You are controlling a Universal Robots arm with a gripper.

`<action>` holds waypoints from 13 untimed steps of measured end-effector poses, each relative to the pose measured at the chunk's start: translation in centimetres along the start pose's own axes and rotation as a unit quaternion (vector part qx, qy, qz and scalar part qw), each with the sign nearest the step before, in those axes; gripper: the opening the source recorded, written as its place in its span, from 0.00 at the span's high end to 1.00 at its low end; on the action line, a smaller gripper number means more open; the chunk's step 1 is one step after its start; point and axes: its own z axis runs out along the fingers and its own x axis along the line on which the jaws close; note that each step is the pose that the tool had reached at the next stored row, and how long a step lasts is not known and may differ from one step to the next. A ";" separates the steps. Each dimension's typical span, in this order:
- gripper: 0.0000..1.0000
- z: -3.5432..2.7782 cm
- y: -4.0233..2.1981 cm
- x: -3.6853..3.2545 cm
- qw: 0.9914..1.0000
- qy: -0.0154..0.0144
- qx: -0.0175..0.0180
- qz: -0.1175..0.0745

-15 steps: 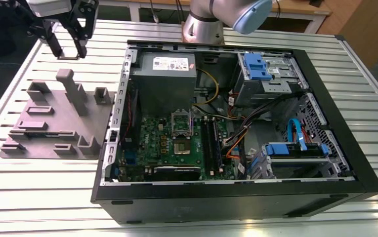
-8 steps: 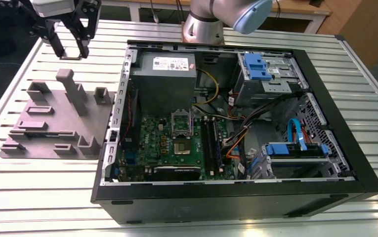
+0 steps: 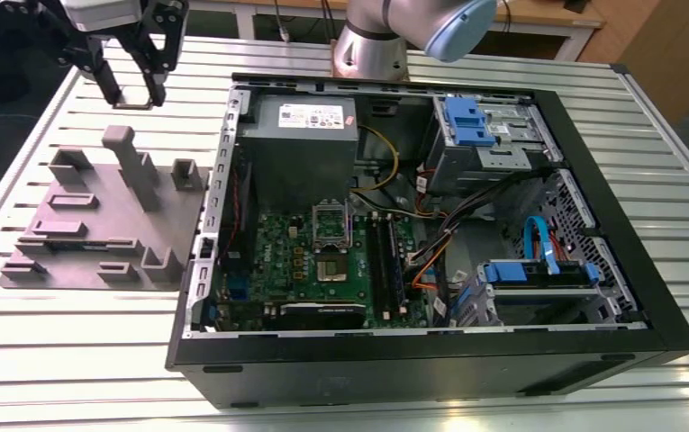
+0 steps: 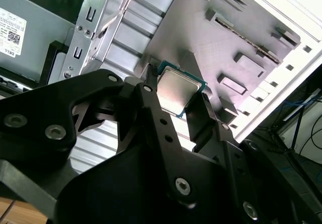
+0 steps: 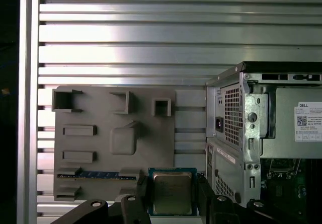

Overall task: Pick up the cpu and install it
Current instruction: 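Pick up the cpu and move it towards the insertion slot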

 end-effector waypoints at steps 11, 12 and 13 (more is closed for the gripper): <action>0.53 0.00 0.00 -0.26 1.000 0.000 0.000 0.000; 0.53 0.00 0.00 -0.28 1.000 0.000 0.000 0.000; 0.53 0.00 0.00 -0.31 1.000 0.000 0.000 0.000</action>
